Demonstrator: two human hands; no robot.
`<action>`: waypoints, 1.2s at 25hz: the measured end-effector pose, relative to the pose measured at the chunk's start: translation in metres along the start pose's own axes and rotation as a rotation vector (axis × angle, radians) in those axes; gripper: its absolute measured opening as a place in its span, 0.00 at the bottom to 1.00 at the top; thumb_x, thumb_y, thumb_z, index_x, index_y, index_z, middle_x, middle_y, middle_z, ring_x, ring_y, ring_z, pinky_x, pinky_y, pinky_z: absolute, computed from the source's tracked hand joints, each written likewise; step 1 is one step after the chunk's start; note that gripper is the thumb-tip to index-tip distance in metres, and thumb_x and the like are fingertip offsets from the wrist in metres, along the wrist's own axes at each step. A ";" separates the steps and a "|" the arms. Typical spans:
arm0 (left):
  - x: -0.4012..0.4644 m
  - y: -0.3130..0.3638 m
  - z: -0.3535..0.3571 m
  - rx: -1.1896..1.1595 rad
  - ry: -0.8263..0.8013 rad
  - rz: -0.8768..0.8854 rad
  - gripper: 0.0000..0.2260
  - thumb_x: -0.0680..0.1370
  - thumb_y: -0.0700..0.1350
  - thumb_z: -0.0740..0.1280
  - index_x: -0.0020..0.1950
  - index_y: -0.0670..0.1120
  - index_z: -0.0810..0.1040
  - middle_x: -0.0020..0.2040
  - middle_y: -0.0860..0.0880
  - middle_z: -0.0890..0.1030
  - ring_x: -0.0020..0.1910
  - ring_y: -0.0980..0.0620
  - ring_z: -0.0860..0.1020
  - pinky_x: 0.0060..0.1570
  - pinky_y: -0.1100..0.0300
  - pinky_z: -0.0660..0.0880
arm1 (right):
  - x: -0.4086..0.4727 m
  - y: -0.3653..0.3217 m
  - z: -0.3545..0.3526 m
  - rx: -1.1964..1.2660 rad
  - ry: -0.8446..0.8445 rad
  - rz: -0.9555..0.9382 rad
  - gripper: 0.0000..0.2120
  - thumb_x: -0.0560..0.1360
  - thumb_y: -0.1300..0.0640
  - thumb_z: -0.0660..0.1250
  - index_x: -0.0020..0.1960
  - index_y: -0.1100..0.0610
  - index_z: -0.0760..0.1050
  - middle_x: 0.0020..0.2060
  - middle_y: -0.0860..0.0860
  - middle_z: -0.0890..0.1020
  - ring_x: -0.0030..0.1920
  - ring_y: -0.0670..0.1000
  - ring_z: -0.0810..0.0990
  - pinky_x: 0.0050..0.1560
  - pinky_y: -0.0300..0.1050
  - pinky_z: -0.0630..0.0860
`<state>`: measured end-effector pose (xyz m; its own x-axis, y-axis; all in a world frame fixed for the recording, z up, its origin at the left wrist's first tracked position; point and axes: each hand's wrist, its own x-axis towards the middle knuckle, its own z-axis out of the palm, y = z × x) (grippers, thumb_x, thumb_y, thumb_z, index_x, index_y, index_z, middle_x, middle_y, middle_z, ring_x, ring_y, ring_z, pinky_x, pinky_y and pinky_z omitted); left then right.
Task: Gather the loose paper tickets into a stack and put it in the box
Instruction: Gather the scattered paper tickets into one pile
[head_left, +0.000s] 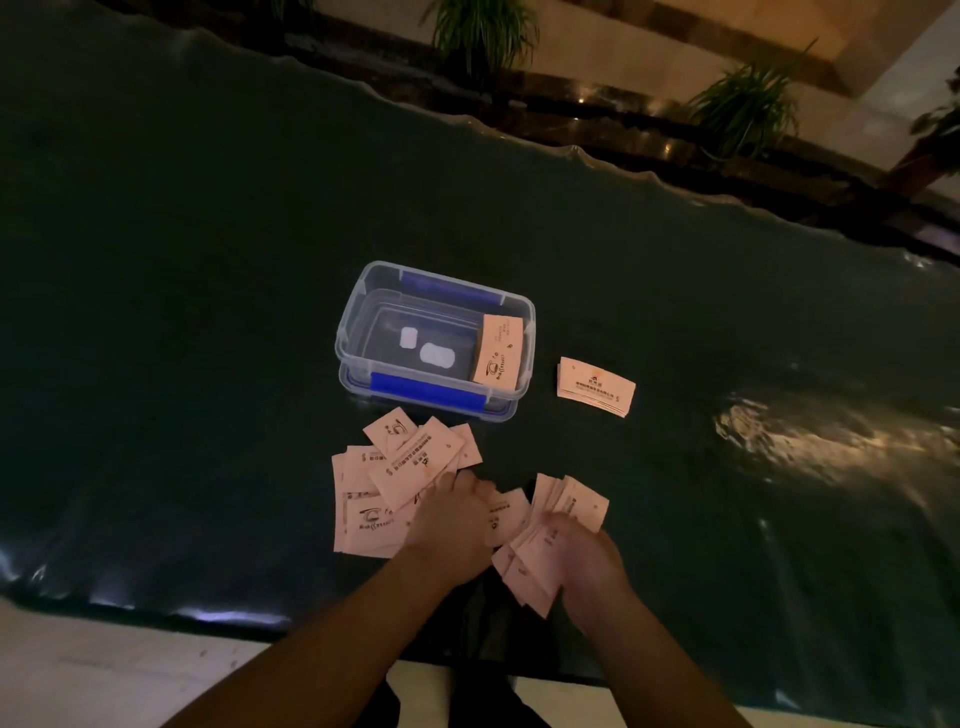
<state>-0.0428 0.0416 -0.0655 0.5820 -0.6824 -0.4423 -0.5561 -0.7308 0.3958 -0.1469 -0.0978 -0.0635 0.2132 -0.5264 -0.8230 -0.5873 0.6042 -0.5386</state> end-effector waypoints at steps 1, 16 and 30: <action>-0.001 0.001 0.001 -0.044 0.015 -0.028 0.34 0.75 0.56 0.72 0.78 0.49 0.65 0.74 0.45 0.69 0.71 0.45 0.68 0.72 0.47 0.67 | 0.001 0.000 0.000 0.026 0.017 0.004 0.13 0.79 0.61 0.73 0.62 0.57 0.80 0.53 0.61 0.86 0.52 0.62 0.86 0.48 0.58 0.83; -0.034 0.011 0.018 -0.775 -0.040 -0.351 0.25 0.76 0.46 0.74 0.72 0.53 0.73 0.67 0.53 0.78 0.65 0.53 0.77 0.62 0.52 0.80 | -0.002 0.012 0.015 -0.144 -0.016 -0.052 0.26 0.73 0.64 0.77 0.69 0.56 0.75 0.56 0.57 0.85 0.53 0.59 0.87 0.55 0.63 0.86; -0.021 -0.026 -0.018 -0.385 0.269 -0.419 0.29 0.81 0.52 0.67 0.80 0.50 0.64 0.78 0.48 0.66 0.76 0.46 0.65 0.74 0.47 0.67 | -0.006 -0.019 0.028 -0.013 -0.233 -0.096 0.32 0.76 0.68 0.75 0.76 0.51 0.71 0.67 0.56 0.82 0.60 0.59 0.83 0.64 0.67 0.79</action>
<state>-0.0300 0.0746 -0.0519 0.8609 -0.2807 -0.4244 -0.0242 -0.8557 0.5168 -0.1156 -0.0897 -0.0537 0.4416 -0.4284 -0.7883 -0.5653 0.5494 -0.6153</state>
